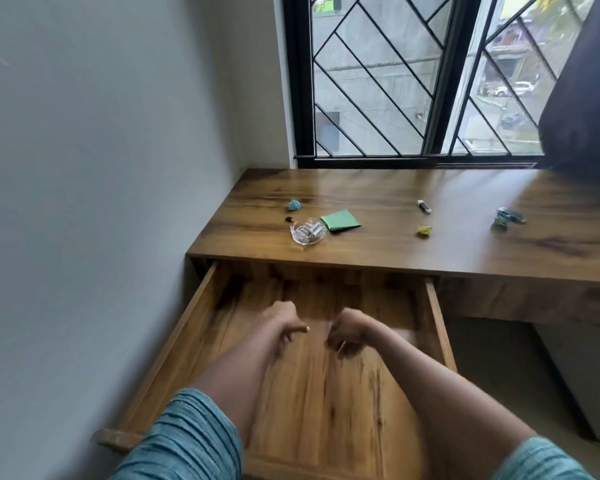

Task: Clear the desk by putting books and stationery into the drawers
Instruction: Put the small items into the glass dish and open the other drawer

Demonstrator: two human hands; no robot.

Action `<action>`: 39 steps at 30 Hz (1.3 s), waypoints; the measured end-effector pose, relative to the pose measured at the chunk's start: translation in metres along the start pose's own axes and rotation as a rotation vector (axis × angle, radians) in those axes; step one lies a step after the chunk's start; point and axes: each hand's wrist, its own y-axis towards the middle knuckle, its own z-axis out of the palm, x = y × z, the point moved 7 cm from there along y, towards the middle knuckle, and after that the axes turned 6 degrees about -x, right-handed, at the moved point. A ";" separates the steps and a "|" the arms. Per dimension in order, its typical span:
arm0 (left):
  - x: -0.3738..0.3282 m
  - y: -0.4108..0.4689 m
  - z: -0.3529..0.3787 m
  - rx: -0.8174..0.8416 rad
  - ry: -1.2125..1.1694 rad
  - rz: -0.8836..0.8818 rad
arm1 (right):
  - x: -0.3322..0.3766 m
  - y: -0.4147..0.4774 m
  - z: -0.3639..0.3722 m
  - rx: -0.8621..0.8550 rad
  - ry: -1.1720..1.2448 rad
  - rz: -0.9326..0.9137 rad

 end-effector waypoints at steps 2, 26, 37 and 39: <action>-0.017 0.036 -0.034 -0.164 -0.015 0.058 | 0.022 0.032 -0.038 -0.165 -0.002 -0.049; -0.104 0.246 -0.111 -0.312 0.225 0.454 | 0.126 0.254 -0.158 -0.643 -0.067 0.130; -0.104 0.230 -0.114 -0.289 0.111 0.509 | 0.140 0.265 -0.158 -0.546 -0.301 0.053; -0.105 0.228 -0.115 -0.291 0.094 0.526 | 0.142 0.266 -0.158 -0.550 -0.323 0.005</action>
